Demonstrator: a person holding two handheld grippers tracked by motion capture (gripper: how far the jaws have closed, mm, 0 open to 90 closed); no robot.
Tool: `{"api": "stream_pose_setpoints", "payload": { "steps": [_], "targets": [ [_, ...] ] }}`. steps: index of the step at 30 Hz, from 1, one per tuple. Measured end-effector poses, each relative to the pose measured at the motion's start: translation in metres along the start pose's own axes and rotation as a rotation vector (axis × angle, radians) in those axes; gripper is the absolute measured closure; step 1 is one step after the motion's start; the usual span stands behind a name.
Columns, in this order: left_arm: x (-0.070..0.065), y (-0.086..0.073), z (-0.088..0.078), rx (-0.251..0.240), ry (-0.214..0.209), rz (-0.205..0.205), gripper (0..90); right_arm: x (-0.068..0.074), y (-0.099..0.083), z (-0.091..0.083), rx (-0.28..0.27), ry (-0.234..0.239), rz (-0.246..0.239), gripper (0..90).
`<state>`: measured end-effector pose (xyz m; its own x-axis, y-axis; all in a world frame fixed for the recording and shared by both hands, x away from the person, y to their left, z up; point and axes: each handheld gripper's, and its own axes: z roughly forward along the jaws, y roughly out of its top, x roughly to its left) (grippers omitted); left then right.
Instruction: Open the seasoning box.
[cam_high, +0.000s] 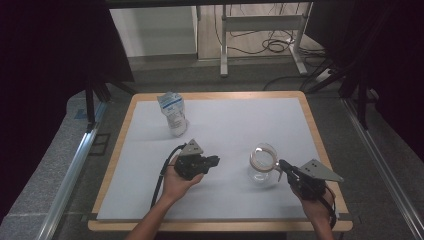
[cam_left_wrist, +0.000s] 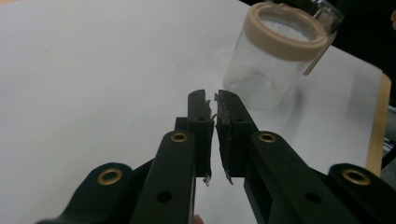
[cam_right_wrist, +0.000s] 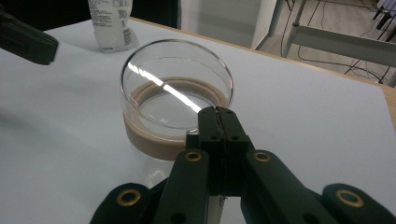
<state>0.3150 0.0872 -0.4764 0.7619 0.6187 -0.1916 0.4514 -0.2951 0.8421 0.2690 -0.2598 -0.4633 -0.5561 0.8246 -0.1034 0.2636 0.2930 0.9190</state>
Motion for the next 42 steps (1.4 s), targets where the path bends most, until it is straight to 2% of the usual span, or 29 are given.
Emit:
{"api": "stream_pose_setpoints", "payload": {
  "steps": [2,3,4,5,9,14,21,24,33,38,42],
  "targets": [
    [-0.004,0.010,0.013,-0.005,-0.008,0.005,84.1,0.000,0.000,0.000,0.000,0.000,0.000,90.0],
    [-0.004,0.010,0.013,-0.005,-0.008,0.005,84.3,0.000,0.000,0.000,0.000,0.000,0.000,90.0],
    [-0.007,0.018,0.021,-0.007,-0.022,0.004,84.6,0.000,0.000,0.000,-0.001,-0.001,0.002,90.0],
    [-0.007,0.018,0.021,-0.007,-0.022,0.004,84.9,0.000,0.000,0.000,-0.001,-0.001,0.002,90.0],
    [-0.012,0.031,0.039,0.000,-0.042,0.002,86.3,0.000,0.000,0.000,-0.002,0.000,0.004,90.0],
    [-0.018,0.037,0.056,0.009,-0.079,-0.001,88.5,0.000,-0.001,-0.001,0.000,-0.003,0.001,90.0],
    [-0.030,0.048,0.065,-0.003,-0.112,0.008,88.9,0.000,-0.001,-0.001,0.001,-0.005,-0.004,90.0],
    [-0.033,0.052,0.065,-0.006,-0.101,0.017,89.6,0.000,-0.001,-0.001,0.002,-0.007,-0.001,90.0],
    [-0.031,0.051,0.066,-0.007,-0.107,0.004,89.4,-0.001,-0.002,-0.001,-0.001,-0.006,0.004,90.0],
    [-0.026,0.044,0.070,0.019,-0.109,0.001,88.9,0.000,-0.002,-0.001,-0.001,-0.003,0.005,90.0],
    [-0.028,0.045,0.072,0.019,-0.112,0.000,88.9,-0.001,-0.002,-0.001,-0.001,-0.002,0.005,90.0]
  ]
}}
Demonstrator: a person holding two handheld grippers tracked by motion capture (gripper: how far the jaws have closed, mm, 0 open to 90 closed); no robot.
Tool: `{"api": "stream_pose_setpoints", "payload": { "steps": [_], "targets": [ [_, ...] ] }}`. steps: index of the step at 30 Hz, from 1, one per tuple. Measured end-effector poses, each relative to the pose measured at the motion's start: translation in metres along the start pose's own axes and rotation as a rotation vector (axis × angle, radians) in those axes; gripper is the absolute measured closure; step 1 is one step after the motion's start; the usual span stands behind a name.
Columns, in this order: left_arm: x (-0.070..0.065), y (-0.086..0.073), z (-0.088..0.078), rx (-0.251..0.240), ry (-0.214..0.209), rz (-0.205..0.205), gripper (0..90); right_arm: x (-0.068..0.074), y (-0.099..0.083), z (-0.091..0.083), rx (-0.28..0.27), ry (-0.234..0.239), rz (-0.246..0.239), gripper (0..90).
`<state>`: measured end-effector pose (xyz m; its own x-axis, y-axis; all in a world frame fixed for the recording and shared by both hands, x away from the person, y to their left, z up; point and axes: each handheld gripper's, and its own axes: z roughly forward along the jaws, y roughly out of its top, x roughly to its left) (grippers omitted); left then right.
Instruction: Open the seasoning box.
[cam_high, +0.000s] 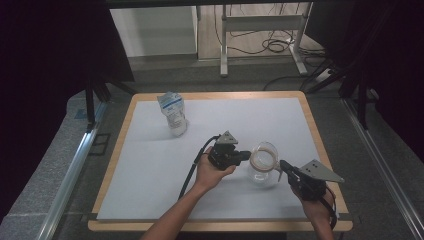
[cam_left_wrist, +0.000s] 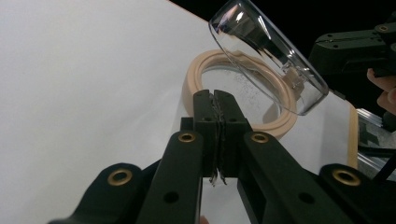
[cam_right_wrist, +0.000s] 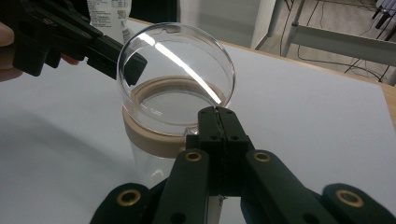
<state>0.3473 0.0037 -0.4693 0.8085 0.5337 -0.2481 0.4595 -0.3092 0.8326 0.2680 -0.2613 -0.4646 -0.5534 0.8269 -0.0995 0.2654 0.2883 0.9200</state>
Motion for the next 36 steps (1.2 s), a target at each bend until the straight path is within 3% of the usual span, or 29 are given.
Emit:
{"api": "stream_pose_setpoints", "payload": {
  "steps": [11,14,16,20,28,36],
  "targets": [
    [-0.010,0.008,0.005,0.012,-0.007,0.043,89.1,0.004,0.001,-0.004,-0.018,0.011,0.001,90.0],
    [-0.013,0.012,0.003,0.013,-0.008,0.055,89.2,0.011,0.002,-0.009,-0.037,0.060,0.003,90.0],
    [-0.015,0.014,0.002,0.016,-0.006,0.064,89.3,0.018,-0.001,-0.010,-0.036,0.120,-0.006,89.7],
    [-0.021,0.021,0.000,0.014,-0.007,0.076,89.5,0.032,-0.012,-0.006,0.003,0.172,-0.029,88.9],
    [-0.030,0.030,0.003,0.022,-0.028,0.090,90.0,0.043,-0.026,0.006,0.031,0.213,-0.014,88.2],
    [-0.046,0.040,0.011,0.043,-0.047,0.134,90.0,0.046,-0.035,0.017,0.064,0.225,-0.017,87.6]
  ]
}}
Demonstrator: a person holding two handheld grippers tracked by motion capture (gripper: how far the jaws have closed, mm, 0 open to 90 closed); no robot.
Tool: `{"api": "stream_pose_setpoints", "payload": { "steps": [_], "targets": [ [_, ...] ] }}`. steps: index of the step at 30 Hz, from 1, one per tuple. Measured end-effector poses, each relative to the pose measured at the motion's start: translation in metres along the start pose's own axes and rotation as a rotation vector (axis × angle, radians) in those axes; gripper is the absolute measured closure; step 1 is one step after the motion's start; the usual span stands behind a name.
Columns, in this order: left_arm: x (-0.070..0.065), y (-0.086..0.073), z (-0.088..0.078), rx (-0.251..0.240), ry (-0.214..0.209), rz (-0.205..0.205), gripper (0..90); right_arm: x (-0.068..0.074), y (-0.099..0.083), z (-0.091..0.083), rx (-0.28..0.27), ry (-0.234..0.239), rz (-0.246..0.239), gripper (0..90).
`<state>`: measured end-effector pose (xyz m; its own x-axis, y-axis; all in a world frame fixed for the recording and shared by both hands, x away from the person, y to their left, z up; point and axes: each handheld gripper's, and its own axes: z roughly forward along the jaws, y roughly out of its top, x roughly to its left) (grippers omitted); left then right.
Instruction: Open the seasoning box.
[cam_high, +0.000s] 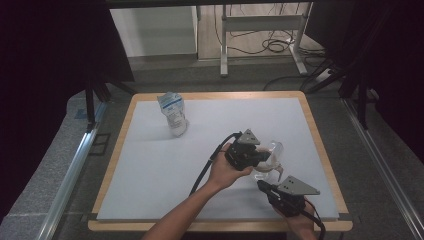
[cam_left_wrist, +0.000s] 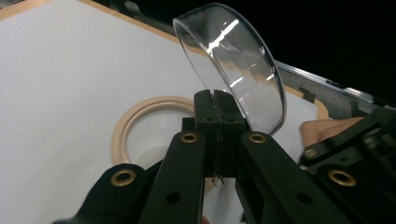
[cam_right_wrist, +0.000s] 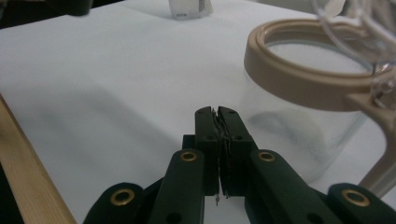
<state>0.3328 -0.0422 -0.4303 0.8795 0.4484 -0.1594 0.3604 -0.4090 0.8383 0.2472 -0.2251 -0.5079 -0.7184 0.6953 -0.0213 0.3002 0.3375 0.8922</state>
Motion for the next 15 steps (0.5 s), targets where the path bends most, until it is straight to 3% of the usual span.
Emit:
{"api": "stream_pose_setpoints", "payload": {
  "steps": [15],
  "targets": [
    [-0.021,0.015,0.009,0.019,-0.015,0.064,90.0,-0.002,-0.009,0.009,0.042,-0.009,-0.007,86.1]
  ]
}}
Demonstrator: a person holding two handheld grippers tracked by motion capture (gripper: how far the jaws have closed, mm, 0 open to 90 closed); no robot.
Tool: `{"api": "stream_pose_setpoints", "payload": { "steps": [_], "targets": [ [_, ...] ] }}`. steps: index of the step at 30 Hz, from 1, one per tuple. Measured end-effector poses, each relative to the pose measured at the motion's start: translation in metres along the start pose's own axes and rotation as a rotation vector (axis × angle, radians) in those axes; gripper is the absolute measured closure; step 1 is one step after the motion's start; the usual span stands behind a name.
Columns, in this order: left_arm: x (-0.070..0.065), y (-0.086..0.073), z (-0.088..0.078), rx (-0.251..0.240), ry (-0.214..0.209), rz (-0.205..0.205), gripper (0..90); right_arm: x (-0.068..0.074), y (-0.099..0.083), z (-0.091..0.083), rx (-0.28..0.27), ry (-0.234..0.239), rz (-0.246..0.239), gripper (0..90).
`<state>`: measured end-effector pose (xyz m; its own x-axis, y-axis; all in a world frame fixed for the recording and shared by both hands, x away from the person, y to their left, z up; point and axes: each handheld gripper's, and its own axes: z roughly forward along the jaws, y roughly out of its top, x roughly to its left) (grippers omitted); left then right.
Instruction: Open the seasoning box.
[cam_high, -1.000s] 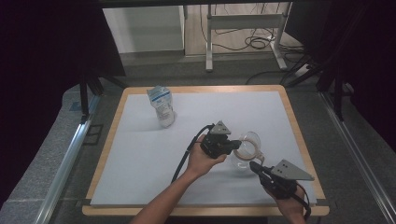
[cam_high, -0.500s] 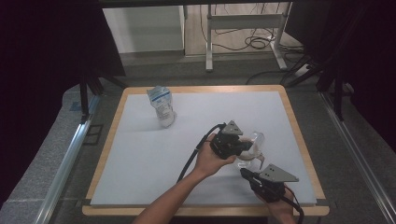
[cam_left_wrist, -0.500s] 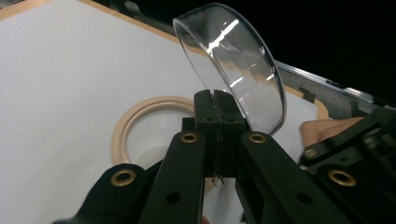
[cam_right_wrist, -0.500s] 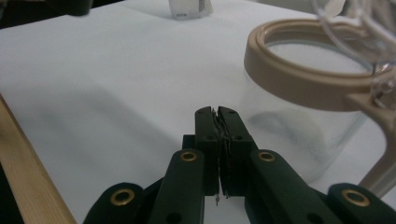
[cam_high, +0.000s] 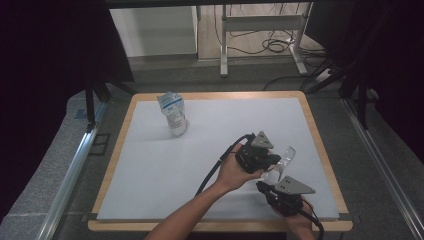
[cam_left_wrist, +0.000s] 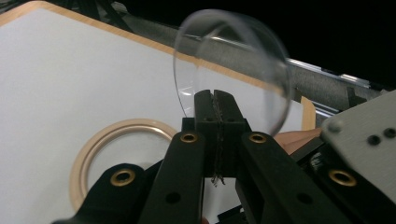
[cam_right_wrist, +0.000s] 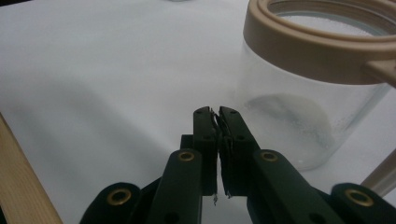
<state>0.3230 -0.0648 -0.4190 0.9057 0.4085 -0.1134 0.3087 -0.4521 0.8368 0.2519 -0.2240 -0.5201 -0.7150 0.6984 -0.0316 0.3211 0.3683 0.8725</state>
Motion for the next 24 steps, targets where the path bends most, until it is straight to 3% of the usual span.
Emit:
{"api": "stream_pose_setpoints", "payload": {
  "steps": [3,8,9,12,13,14,15,18,19,24],
  "targets": [
    [0.002,-0.003,-0.003,-0.001,0.011,-0.001,89.7,0.000,-0.002,0.001,0.008,-0.001,0.000,86.0],
    [0.017,-0.014,-0.020,-0.029,0.031,-0.031,87.9,0.001,-0.001,0.002,0.002,0.001,0.000,84.4],
    [0.024,-0.022,-0.031,-0.046,0.048,-0.046,84.6,0.003,0.000,0.002,-0.006,-0.002,-0.007,81.7],
    [0.032,-0.031,-0.042,-0.062,0.058,-0.080,79.5,0.005,0.001,0.003,-0.009,-0.001,-0.010,77.2],
    [0.036,-0.035,-0.047,-0.063,0.063,-0.100,67.2,0.008,0.001,0.005,-0.010,-0.011,-0.019,67.5],
    [0.040,-0.040,-0.052,-0.057,0.069,-0.118,67.2,0.008,0.001,0.005,-0.010,-0.011,-0.019,67.5],
    [0.047,-0.050,-0.063,-0.062,0.096,-0.145,53.5,0.011,0.002,0.007,-0.010,-0.011,-0.020,62.0],
    [0.052,-0.060,-0.073,-0.075,0.116,-0.157,49.8,0.015,0.003,0.010,-0.014,-0.015,-0.020,57.6],
    [0.055,-0.070,-0.081,-0.085,0.141,-0.165,44.7,0.019,0.005,0.011,-0.018,-0.015,-0.029,54.7],
    [0.058,-0.091,-0.099,-0.090,0.176,-0.155,40.8,0.029,0.009,0.015,-0.036,0.003,-0.034,48.9]
  ]
}}
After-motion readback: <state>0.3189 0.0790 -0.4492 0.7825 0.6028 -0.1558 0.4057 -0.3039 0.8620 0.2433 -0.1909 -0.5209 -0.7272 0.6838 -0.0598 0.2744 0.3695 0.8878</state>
